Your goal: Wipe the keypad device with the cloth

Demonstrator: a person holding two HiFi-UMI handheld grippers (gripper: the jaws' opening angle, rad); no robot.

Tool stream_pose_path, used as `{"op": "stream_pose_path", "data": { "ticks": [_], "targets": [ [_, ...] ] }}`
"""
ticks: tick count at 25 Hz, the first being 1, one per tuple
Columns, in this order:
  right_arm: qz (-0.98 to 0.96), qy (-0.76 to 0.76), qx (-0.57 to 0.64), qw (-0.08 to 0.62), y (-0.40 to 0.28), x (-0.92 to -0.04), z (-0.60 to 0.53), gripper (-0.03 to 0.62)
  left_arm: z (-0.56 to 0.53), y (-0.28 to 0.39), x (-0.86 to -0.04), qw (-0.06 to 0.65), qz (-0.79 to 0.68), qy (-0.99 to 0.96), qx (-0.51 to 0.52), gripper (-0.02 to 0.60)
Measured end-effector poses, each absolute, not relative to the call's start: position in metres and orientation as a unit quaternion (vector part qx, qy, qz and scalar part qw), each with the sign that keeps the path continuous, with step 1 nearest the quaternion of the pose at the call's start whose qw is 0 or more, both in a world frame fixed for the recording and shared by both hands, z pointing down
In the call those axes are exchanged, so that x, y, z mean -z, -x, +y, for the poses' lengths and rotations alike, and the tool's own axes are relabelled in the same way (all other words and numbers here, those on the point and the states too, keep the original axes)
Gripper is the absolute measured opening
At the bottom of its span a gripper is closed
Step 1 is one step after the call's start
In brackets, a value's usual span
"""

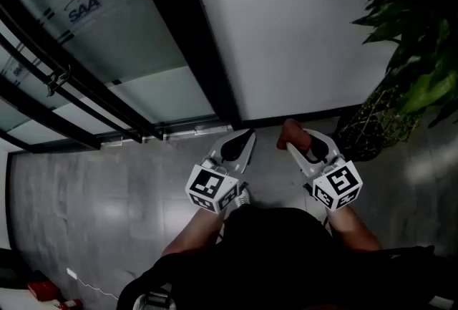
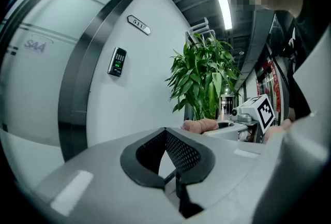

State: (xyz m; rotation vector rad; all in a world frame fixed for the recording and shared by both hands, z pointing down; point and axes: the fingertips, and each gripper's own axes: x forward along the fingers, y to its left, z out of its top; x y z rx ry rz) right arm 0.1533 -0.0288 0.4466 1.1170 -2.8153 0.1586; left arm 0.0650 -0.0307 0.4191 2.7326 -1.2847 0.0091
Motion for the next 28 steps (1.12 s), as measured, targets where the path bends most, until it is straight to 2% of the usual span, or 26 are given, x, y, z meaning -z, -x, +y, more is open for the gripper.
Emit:
{"op": "stream_pose_path", "data": {
  "ticks": [11, 28],
  "targets": [
    [-0.926, -0.370, -0.057, 0.057, -0.131, -0.449, -0.054, 0.147, -0.056, -0.042, -0.418, 0.063, -0.425, -0.903, -0.001, 0.015],
    [-0.908, -0.416, -0.012, 0.048, -0.039, -0.418, -0.131, 0.147, -0.129, 0.043, -0.407, 0.038, -0.366, -0.930, 0.001, 0.015]
  ]
}}
